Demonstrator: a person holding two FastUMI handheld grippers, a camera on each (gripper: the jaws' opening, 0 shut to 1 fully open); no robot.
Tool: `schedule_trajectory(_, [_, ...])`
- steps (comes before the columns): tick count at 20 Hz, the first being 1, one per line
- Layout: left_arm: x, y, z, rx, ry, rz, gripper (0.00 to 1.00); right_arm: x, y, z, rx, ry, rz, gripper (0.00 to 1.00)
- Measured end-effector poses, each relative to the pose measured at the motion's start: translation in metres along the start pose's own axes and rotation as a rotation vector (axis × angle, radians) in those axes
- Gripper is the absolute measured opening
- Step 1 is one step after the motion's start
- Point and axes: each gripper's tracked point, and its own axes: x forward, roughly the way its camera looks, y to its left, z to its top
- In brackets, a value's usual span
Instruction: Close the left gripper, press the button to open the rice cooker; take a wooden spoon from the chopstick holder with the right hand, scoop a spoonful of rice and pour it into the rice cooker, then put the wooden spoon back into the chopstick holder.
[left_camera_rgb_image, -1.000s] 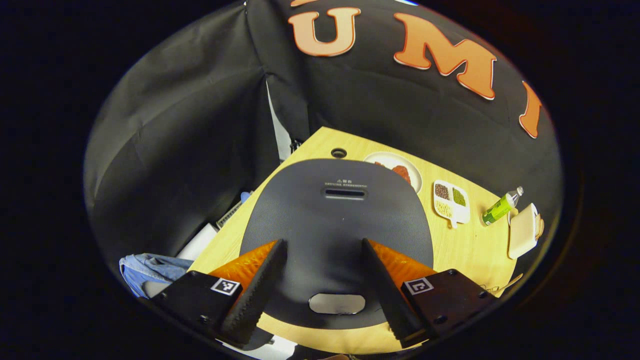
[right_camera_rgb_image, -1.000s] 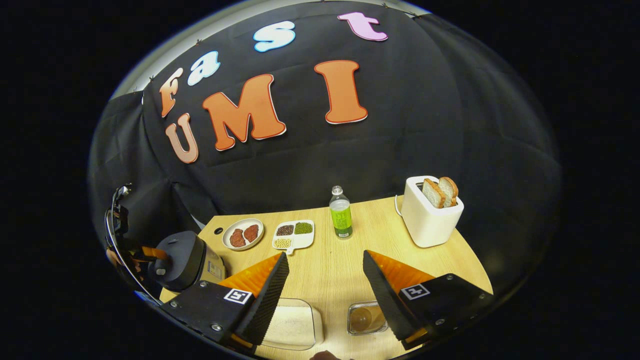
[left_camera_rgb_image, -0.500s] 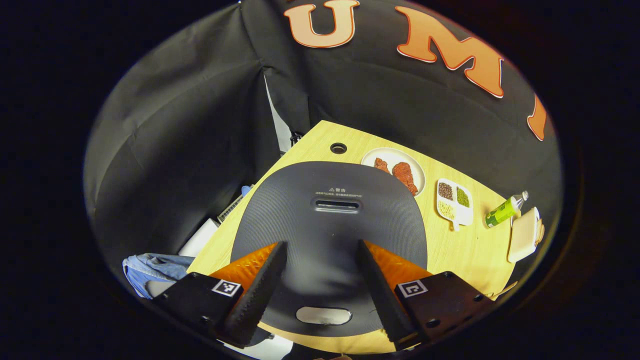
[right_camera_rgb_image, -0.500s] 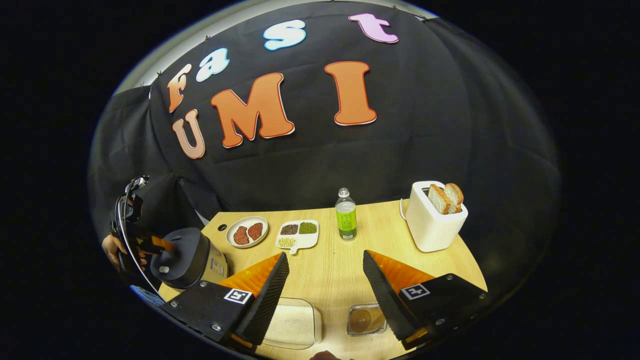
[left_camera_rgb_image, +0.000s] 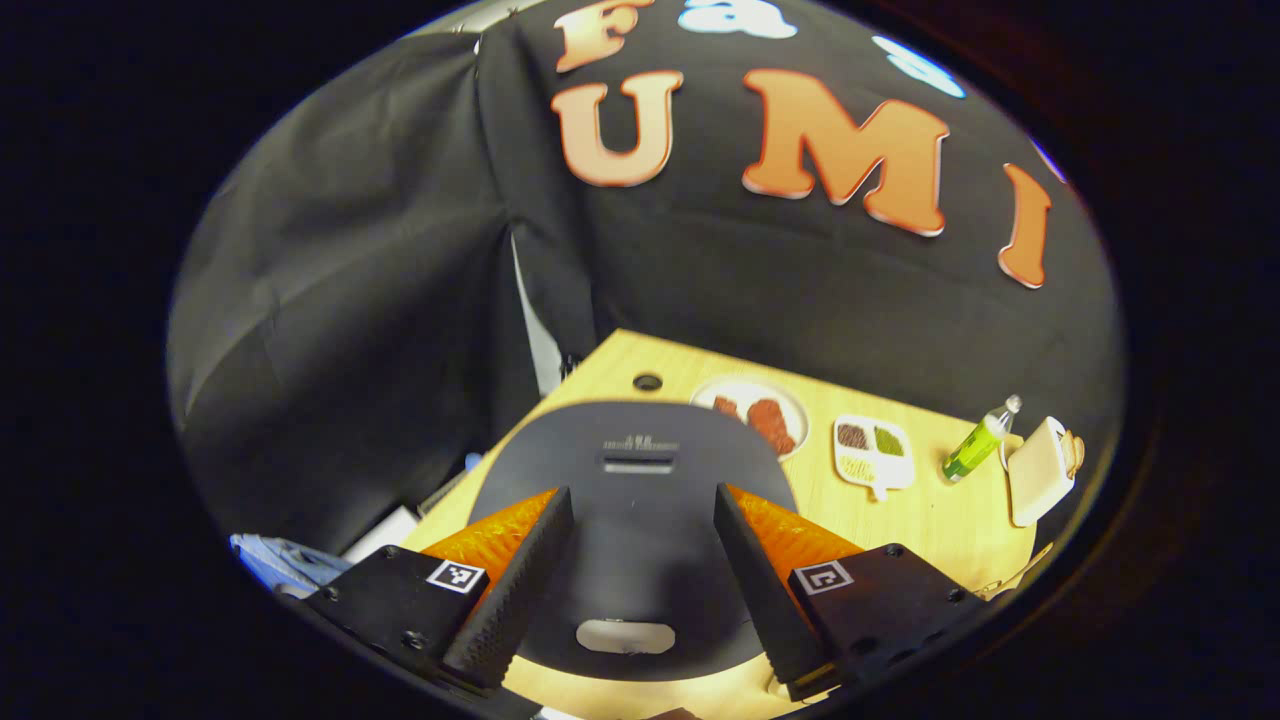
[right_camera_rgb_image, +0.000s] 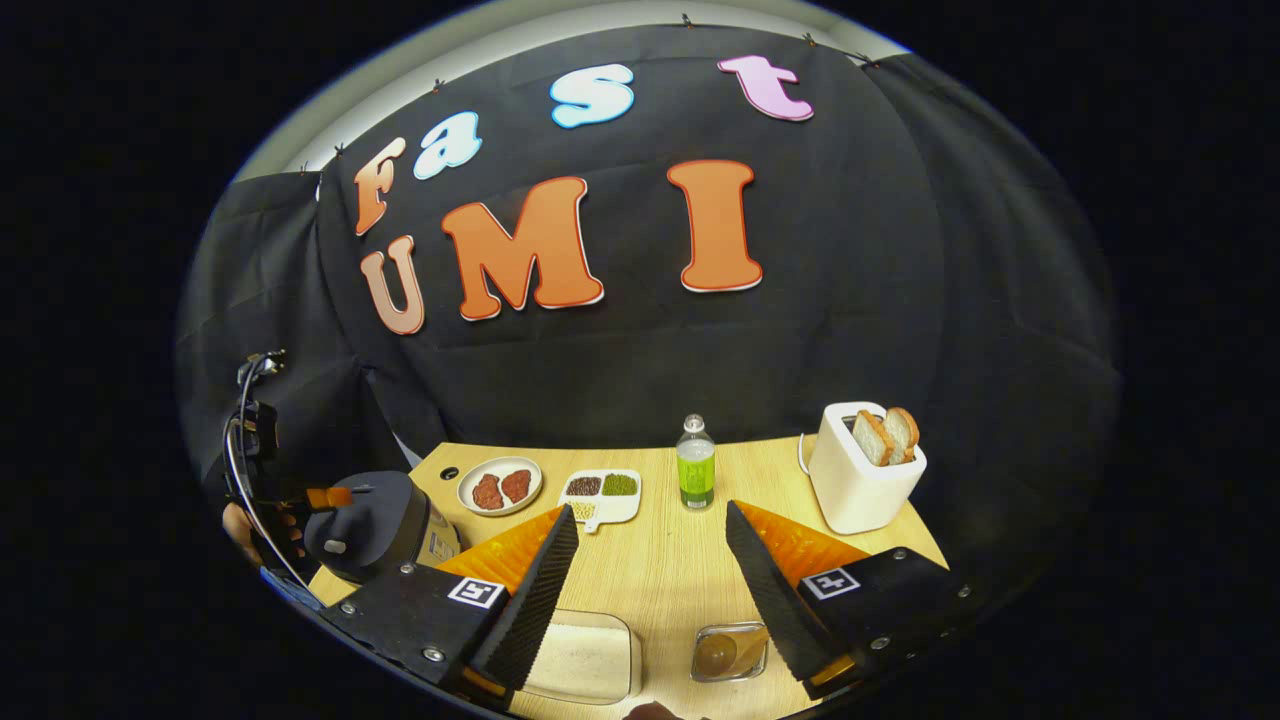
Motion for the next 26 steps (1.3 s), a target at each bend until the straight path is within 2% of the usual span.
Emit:
schedule_trajectory(2, [-0.03, -0.01, 0.033, 0.049, -0.128, -0.035, 0.97, -0.002, 0.002, 0.015, -0.047, -0.058, -0.014, 0.93])
schedule_trajectory(5, [-0.067, -0.035, 0.061, 0.094, -0.243, -0.093, 0.95, -0.007, 0.018, 0.031, -0.061, -0.111, 0.004, 0.93])
schedule_trajectory(6, [-0.079, -0.04, 0.068, 0.097, -0.267, -0.095, 0.95, -0.009, 0.023, 0.036, -0.061, -0.121, 0.011, 0.92])
schedule_trajectory(9, [-0.113, -0.07, 0.088, 0.07, -0.361, -0.181, 0.96, -0.015, 0.038, 0.049, -0.059, -0.168, 0.03, 0.93])
schedule_trajectory(13, [-0.155, -0.089, 0.11, 0.087, -0.492, -0.252, 0.95, -0.03, 0.059, 0.068, -0.059, -0.239, 0.061, 0.92])
schedule_trajectory(20, [-0.187, -0.095, 0.132, 0.102, -0.669, -0.269, 0.95, -0.041, 0.063, 0.093, -0.09, -0.334, 0.042, 0.92])
schedule_trajectory(26, [-0.192, -0.093, 0.125, 0.105, -0.687, -0.265, 0.95, -0.047, 0.064, 0.107, -0.12, -0.401, 0.022, 0.93])
